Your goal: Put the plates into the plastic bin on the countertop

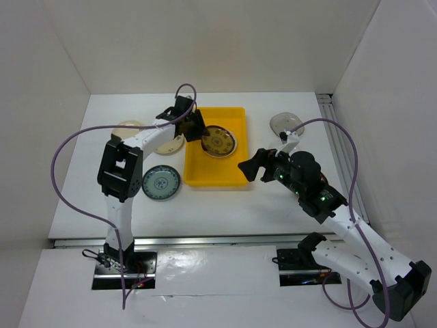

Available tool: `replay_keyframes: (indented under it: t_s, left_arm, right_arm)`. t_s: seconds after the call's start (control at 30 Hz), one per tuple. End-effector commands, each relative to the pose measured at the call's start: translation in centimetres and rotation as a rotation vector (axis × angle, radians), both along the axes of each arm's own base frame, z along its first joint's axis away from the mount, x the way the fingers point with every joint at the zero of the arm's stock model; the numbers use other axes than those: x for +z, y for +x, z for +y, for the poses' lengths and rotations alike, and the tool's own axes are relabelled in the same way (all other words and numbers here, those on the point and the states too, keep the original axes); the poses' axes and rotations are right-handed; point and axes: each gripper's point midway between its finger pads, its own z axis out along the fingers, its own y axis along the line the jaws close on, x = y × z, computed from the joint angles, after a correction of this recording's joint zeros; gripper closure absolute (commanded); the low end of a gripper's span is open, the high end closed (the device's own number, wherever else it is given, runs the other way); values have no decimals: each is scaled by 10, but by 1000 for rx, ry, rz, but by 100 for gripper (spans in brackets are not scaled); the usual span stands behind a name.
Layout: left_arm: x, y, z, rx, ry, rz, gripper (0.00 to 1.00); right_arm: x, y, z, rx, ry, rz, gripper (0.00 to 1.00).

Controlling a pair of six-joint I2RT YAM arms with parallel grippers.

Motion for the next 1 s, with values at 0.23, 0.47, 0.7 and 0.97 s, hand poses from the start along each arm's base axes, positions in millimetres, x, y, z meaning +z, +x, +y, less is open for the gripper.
replay_keyframes:
  t_s: [0.23,0.47,0.7,0.97]
  left_arm:
    - [139,-29,-15,-90,-101,-274,0]
    - [119,-99,73,222,-35,-156,0]
    - [23,-198,185,644,26,11,0]
    - [-45,-247,187,725,22,198,0]
  right_arm:
    - [-5,1,-3,-7,-14,6,0]
    - [-11,4,-7,-21,-41,10,0]
    - [-18,-3,0,62,-64,0,0]
    - [-16,-4,8,116,-65,-19,0]
